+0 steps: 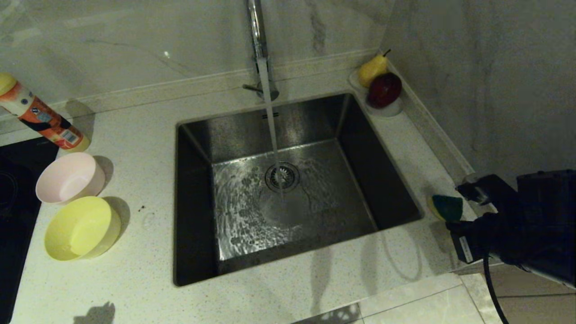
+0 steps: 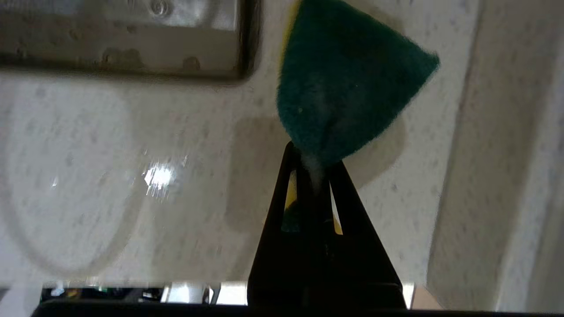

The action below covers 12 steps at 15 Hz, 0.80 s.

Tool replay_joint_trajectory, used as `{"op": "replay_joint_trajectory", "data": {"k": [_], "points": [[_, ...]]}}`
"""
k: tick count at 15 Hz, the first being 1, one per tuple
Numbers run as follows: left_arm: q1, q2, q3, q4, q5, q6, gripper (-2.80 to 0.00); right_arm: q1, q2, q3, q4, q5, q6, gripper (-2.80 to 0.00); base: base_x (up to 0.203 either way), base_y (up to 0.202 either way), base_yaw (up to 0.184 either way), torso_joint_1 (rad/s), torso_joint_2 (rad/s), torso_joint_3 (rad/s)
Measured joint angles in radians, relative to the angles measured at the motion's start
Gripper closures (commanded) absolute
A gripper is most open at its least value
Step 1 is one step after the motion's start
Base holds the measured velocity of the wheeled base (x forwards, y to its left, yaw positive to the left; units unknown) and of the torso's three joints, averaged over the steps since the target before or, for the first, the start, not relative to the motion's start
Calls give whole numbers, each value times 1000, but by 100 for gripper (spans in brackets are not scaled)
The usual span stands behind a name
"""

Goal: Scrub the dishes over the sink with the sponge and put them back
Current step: Put down the sponge

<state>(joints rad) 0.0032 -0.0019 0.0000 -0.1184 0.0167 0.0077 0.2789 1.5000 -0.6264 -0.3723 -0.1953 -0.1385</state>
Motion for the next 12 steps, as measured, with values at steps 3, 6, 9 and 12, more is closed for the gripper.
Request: {"op": "replay_joint_trajectory", "data": {"k": [3, 6, 9, 12], "points": [[0, 0, 0, 0, 0, 0, 0, -5, 43, -24, -34, 1, 4, 0, 0, 0, 0, 0, 0, 0], [0, 0, 0, 0, 0, 0, 0, 0, 64, -46, -46, -1, -5, 0, 0, 0, 0, 0, 0, 0], [1, 0, 0, 0, 0, 0, 0, -1, 69, -73, -43, -1, -8, 0, 0, 0, 0, 0, 0, 0], [0, 0, 0, 0, 0, 0, 0, -9, 64, -90, -39, -3, -32, 0, 0, 0, 0, 0, 0, 0]]}}
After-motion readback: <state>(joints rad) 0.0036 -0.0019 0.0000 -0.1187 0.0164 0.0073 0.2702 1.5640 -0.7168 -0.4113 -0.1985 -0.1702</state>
